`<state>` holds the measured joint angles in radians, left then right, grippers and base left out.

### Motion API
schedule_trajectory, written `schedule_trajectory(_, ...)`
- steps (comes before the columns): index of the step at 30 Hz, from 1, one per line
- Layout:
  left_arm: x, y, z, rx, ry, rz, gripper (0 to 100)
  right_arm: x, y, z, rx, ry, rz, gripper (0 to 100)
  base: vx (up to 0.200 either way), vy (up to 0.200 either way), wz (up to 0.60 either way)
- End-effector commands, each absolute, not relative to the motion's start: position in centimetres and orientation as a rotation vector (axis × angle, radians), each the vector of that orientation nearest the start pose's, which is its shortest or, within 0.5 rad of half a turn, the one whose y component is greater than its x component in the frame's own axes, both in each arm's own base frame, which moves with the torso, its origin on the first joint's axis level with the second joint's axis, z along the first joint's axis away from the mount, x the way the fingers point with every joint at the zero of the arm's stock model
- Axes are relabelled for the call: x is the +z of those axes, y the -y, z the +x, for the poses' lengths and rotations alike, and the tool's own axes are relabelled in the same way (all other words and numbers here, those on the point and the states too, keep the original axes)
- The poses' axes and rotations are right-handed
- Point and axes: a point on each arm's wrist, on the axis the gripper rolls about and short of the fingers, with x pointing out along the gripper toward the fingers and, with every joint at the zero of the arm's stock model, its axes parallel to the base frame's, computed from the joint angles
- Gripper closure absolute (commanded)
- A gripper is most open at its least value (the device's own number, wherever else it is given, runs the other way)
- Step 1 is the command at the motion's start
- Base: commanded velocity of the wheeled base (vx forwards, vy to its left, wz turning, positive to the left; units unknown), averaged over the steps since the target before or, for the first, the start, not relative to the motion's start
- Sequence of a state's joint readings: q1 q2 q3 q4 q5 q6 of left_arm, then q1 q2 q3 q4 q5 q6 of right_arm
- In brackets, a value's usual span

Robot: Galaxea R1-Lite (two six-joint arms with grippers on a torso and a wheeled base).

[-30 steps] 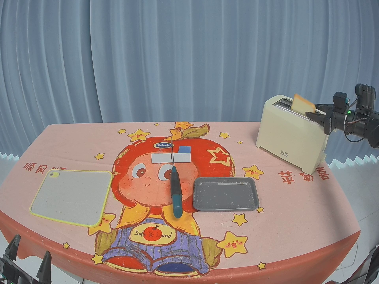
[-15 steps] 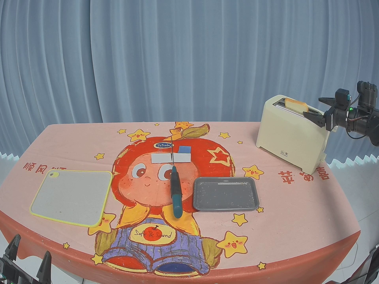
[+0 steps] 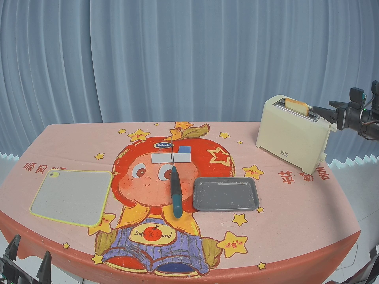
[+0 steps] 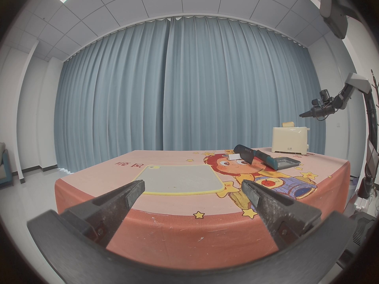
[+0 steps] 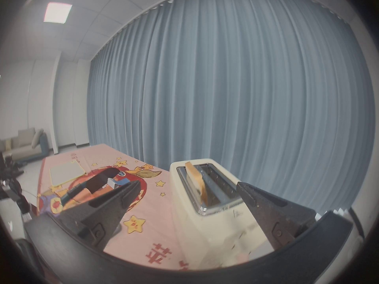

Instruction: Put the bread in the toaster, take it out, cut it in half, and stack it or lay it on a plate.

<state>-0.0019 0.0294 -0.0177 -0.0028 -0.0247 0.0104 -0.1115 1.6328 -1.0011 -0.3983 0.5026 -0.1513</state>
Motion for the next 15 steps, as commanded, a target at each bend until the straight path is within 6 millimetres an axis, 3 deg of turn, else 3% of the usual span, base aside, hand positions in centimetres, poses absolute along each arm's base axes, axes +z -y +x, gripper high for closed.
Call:
schedule_trajectory(1, 7.6, 0.1, -2.0, -0.026, -0.027, 0.009, 0, 24.3, 2.0, 25.8, 0.377, -0.176, -0.015, 0, 0.0, 0.0, 0.0)
schedule_trajectory(6, 7.6, 0.1, -2.1, -0.026, -0.026, 0.01, 0, 25.3, 1.3, 22.0, 0.365, -0.144, 0.074, 0, 0.0, 0.0, 0.0)
schedule_trajectory(9, 7.6, 0.1, -2.1, -0.026, -0.026, 0.009, 0, 25.4, 1.0, 20.9, 0.371, -0.137, 0.096, 0, 0.0, 0.0, 0.0)
schedule_trajectory(10, 7.6, 0.1, -2.0, -0.026, -0.027, 0.01, 0, 25.2, 0.9, 20.8, 0.376, -0.141, 0.099, 100, 0.0, 0.0, 0.0)
schedule_trajectory(15, 7.6, 0.1, -2.0, -0.026, -0.027, 0.009, 0, 24.5, 0.8, 20.3, 0.373, -0.162, 0.107, 100, 0.0, 0.0, 0.0)
